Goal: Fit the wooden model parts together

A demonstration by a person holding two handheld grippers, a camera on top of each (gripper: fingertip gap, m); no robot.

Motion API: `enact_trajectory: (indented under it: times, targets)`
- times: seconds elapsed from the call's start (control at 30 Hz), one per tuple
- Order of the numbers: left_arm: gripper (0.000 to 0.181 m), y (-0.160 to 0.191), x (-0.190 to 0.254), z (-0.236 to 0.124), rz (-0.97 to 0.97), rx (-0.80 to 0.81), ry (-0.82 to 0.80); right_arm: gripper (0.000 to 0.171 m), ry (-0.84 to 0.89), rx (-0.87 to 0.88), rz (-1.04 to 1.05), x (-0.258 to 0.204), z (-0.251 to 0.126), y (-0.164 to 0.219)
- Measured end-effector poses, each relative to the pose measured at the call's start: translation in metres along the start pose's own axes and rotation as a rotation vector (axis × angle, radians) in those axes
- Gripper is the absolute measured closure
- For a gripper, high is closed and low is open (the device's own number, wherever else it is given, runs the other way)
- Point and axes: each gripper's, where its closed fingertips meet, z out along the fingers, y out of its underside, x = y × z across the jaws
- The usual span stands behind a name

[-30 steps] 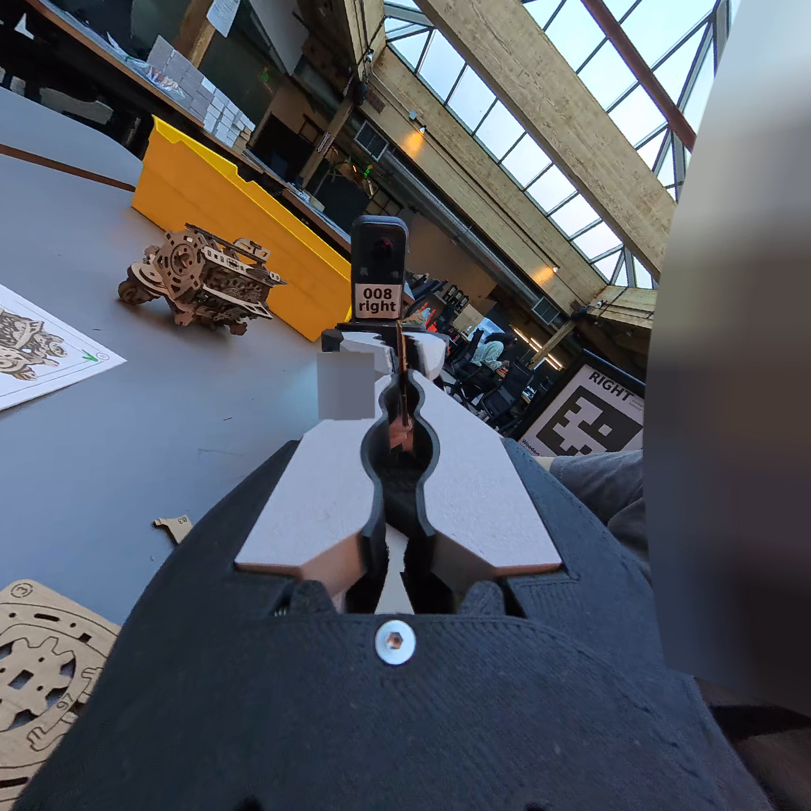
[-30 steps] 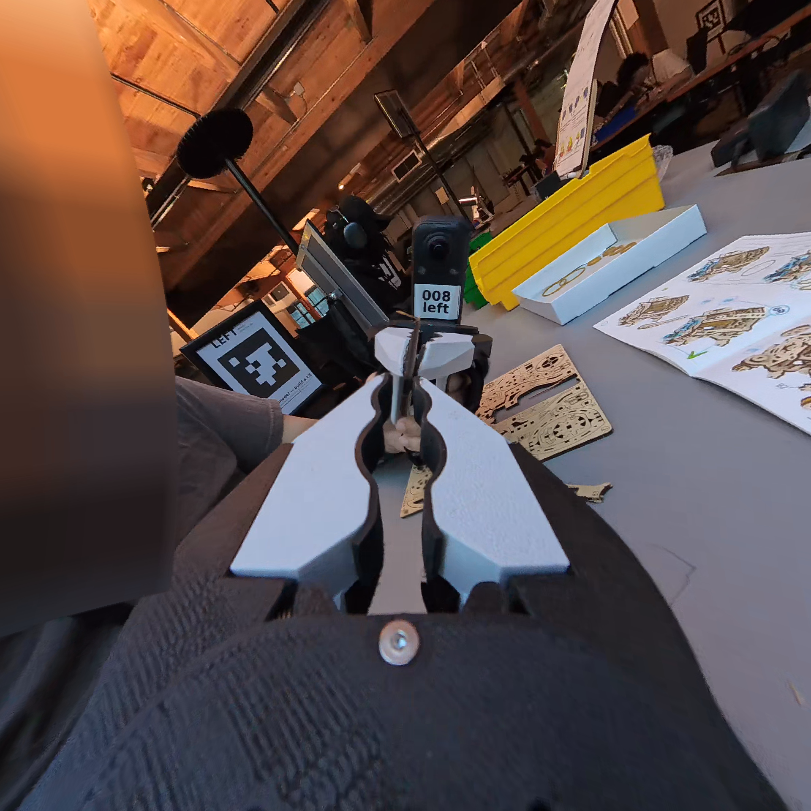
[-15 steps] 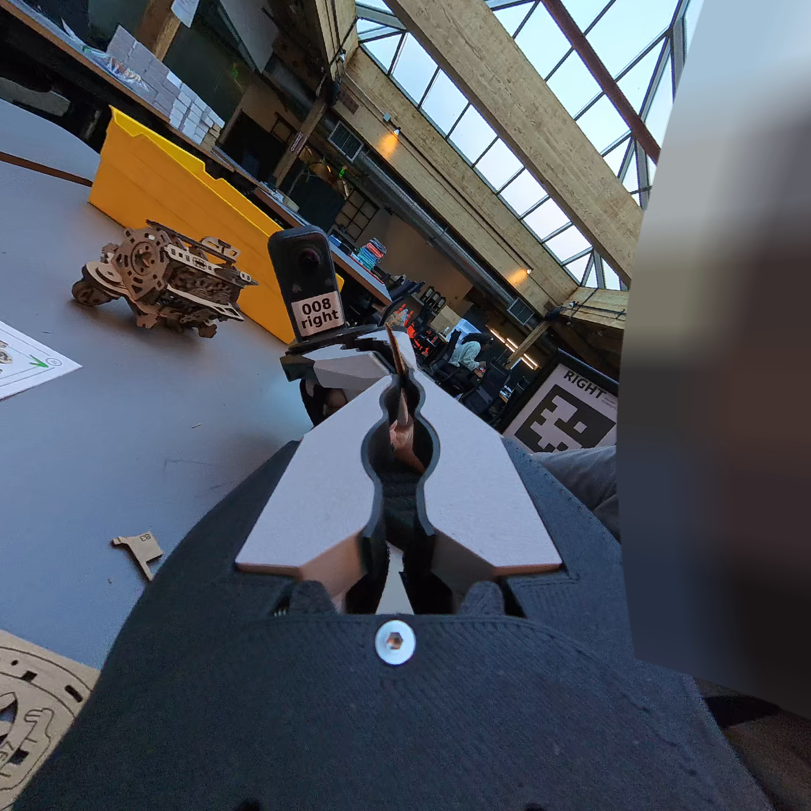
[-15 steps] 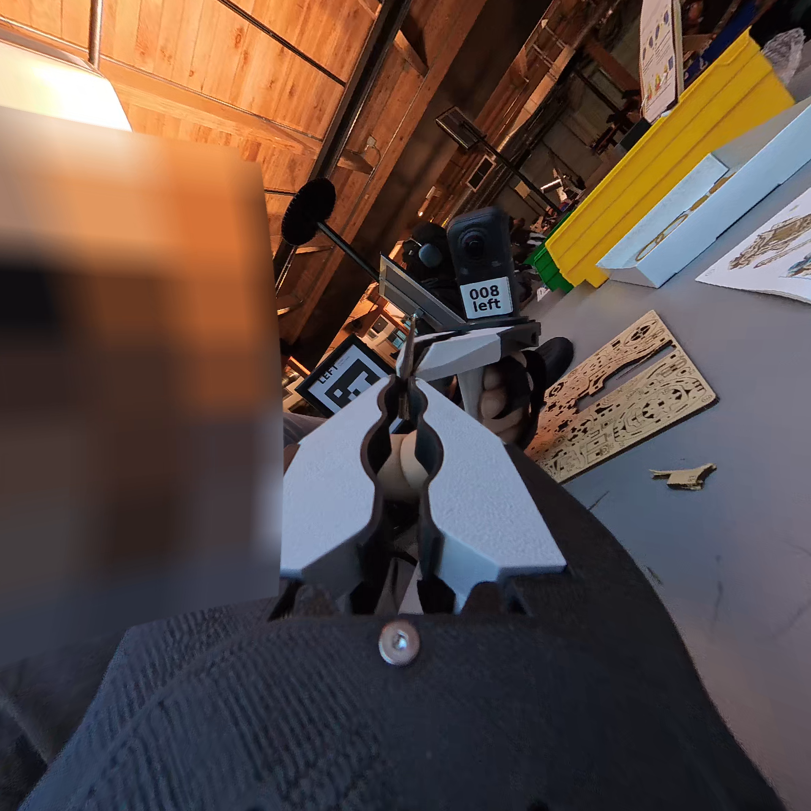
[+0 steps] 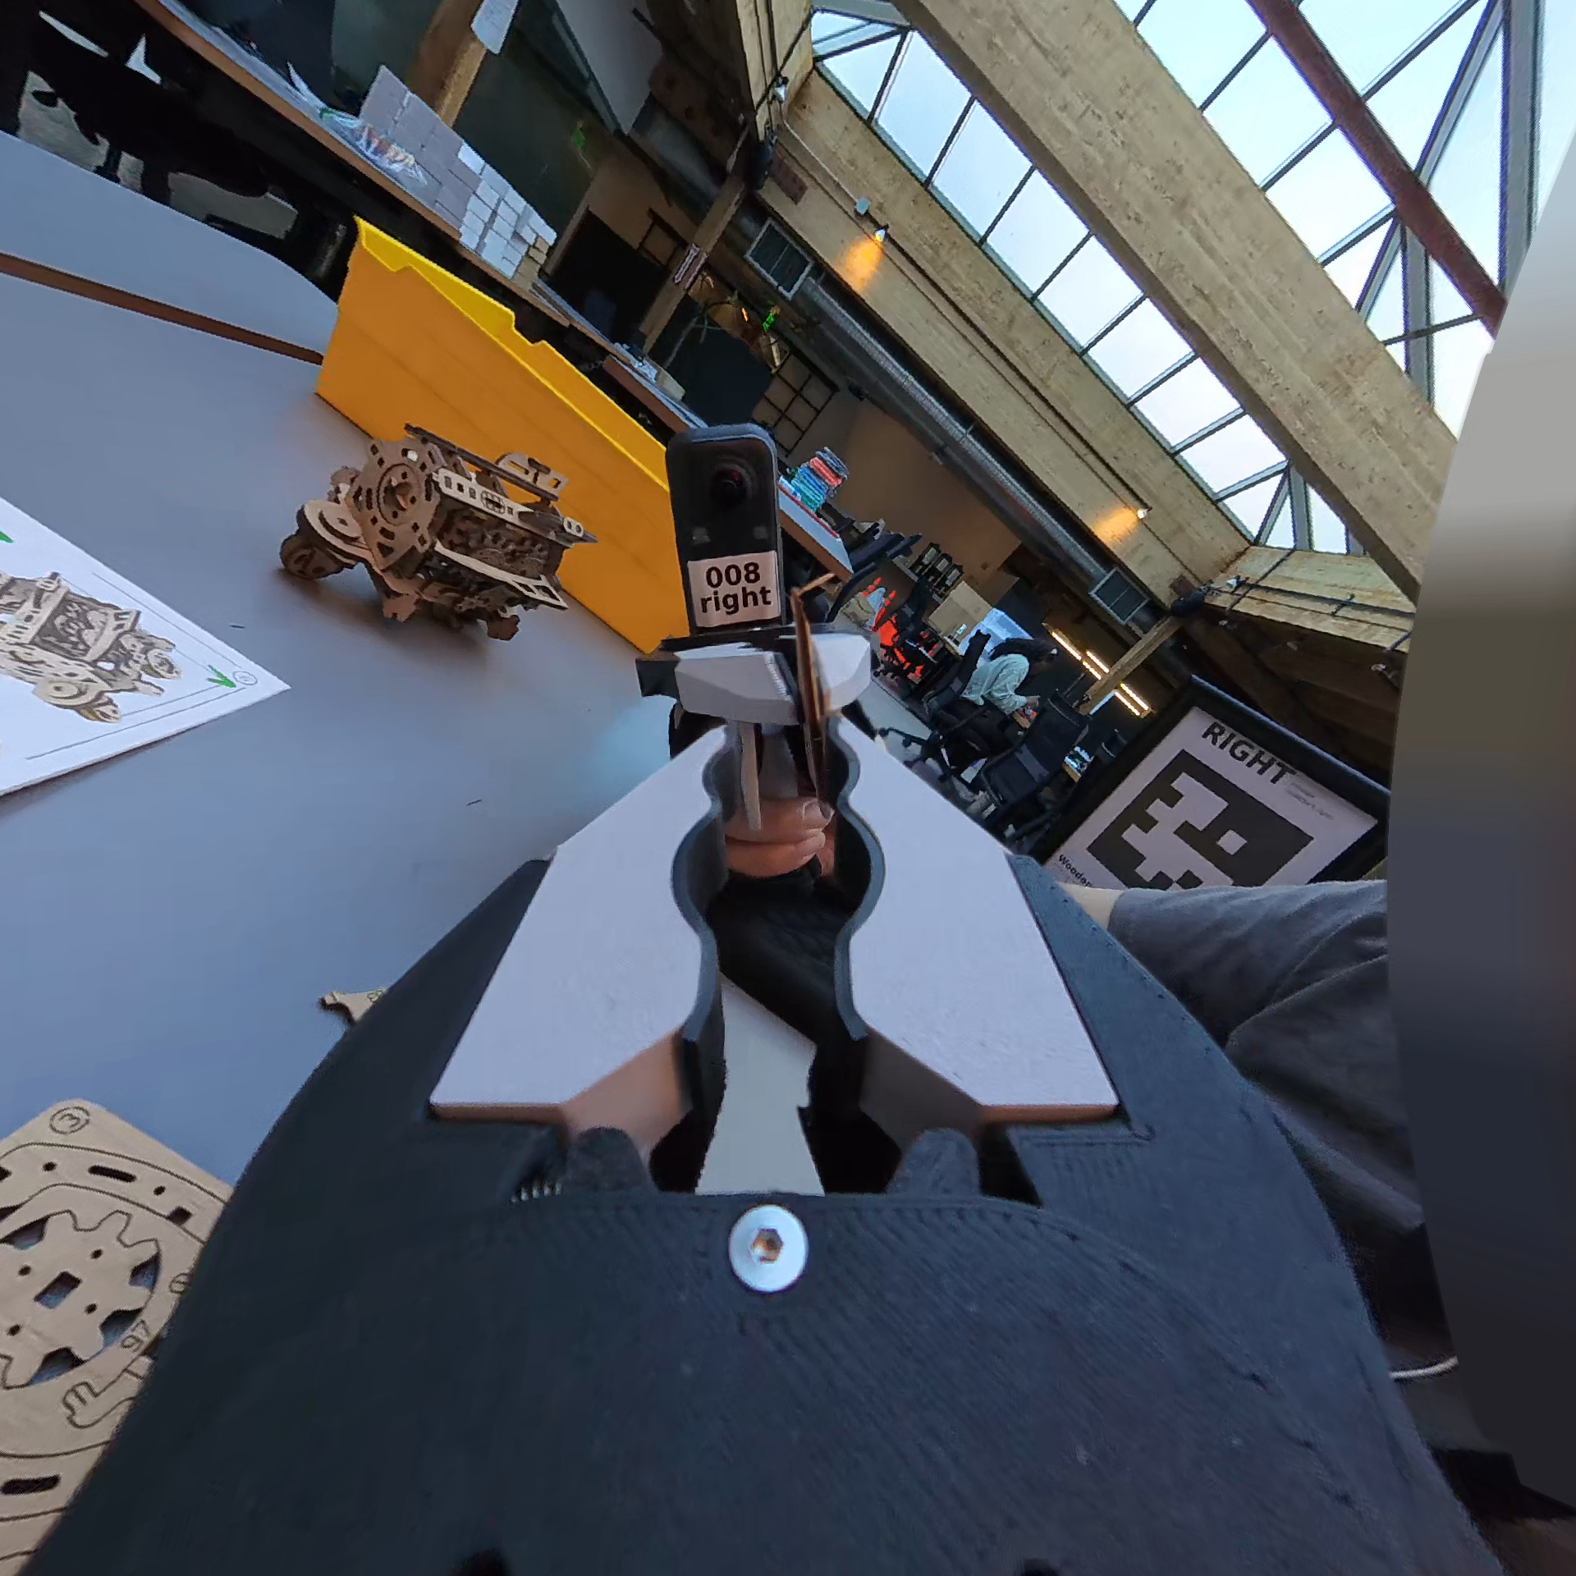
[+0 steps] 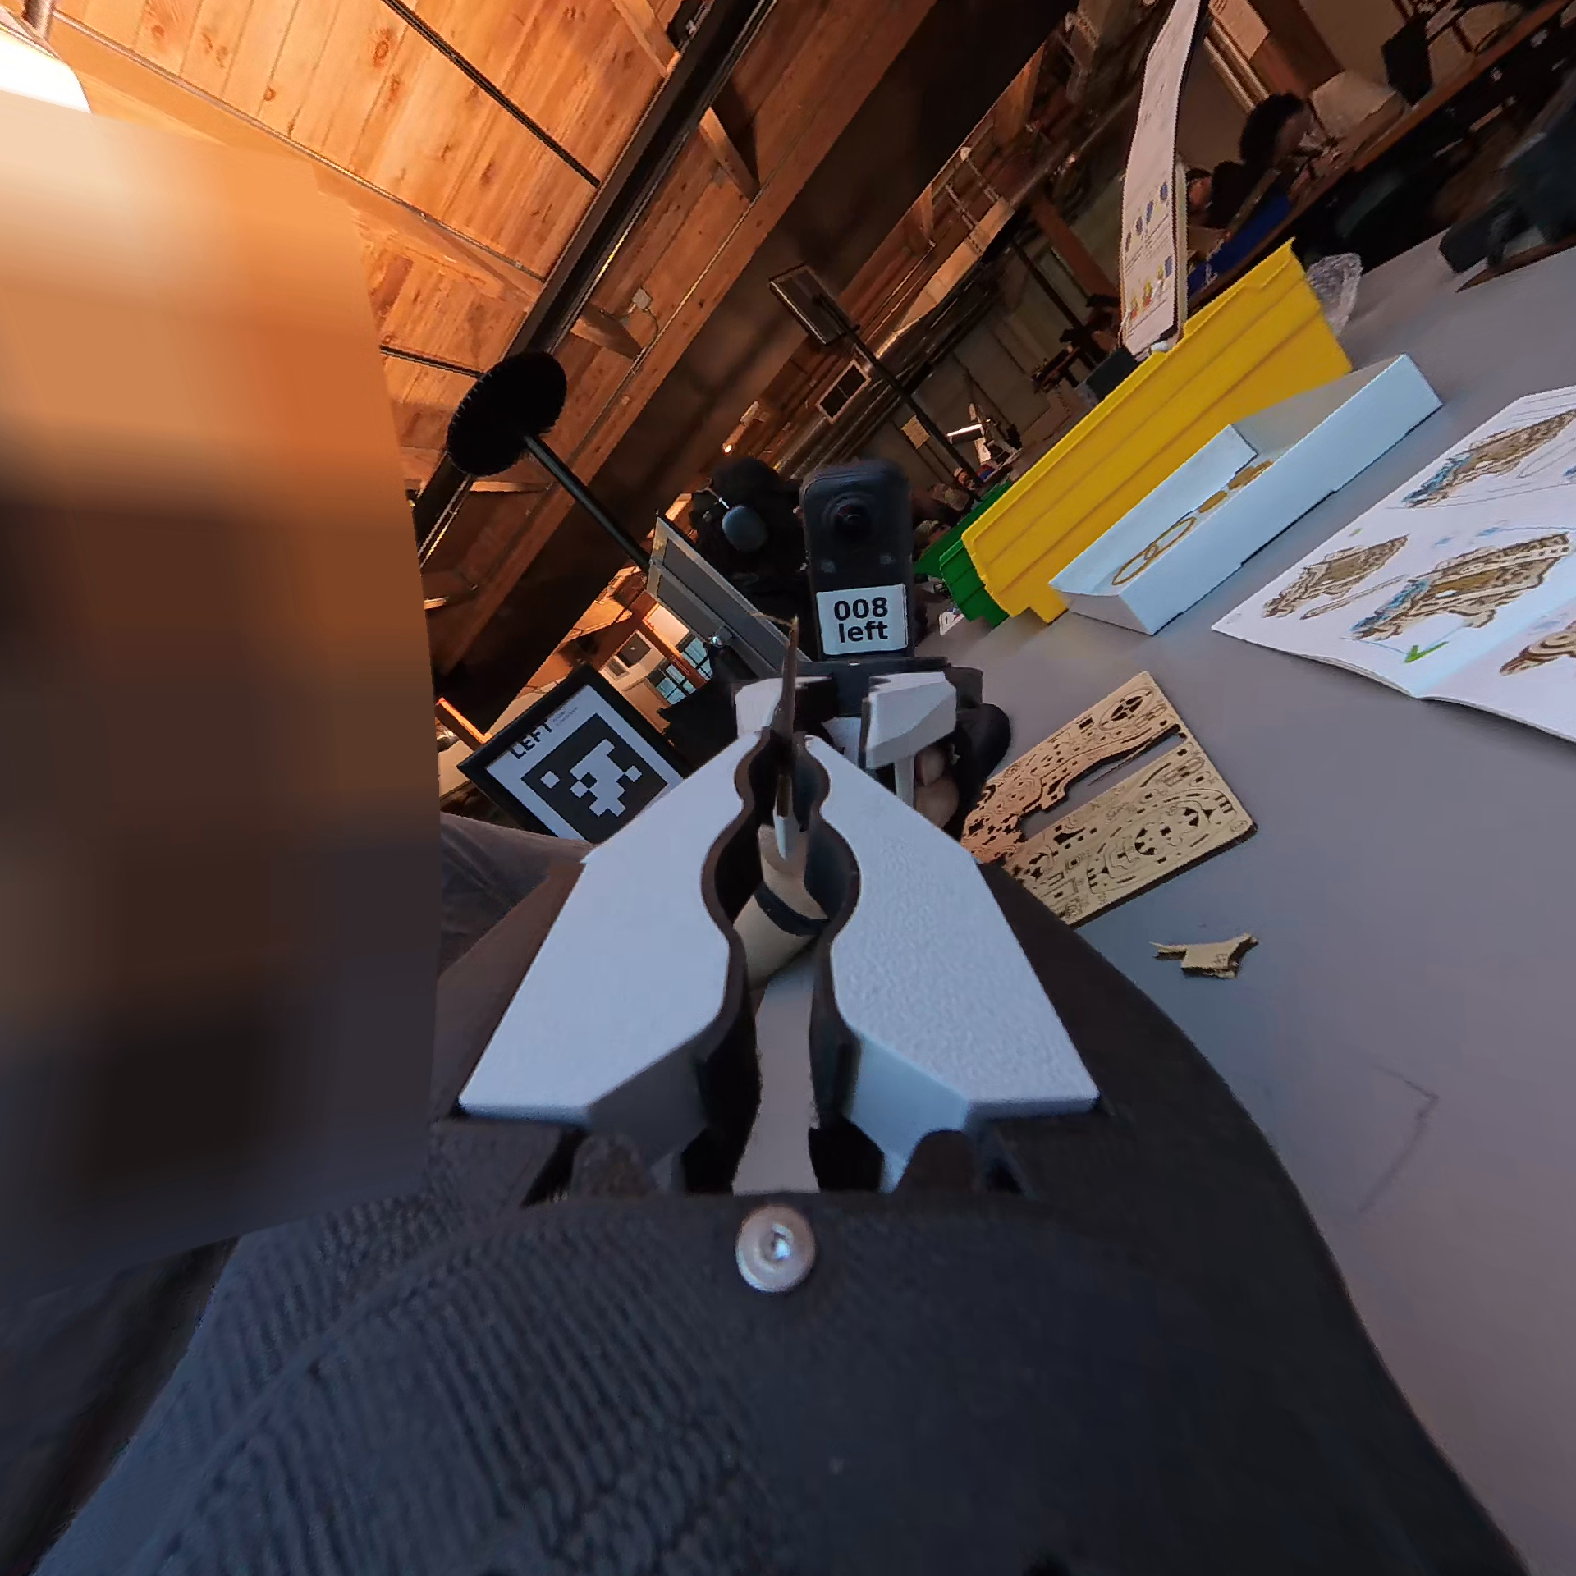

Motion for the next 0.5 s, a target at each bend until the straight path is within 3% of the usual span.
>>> enact_trajectory:
  times: [0.03,0.1,0.5]
  targets:
    - [0.168,0.0025,0.0002,0.0013,0.003,-0.014,0.0,0.171,0.012,-0.003,-0.017,0.0007,0.0006,0.0005]
    - [0.181,0.0032,0.003,0.002,0.003,-0.017,0.017,0.171,0.042,-0.013,-0.047,0.0035,0.0005,0.0017]
    - [0.181,0.0038,0.0059,0.0018,-0.04,-0.001,0.057,0.171,-0.011,-0.013,0.025,0.0017,-0.0004,0.0021]
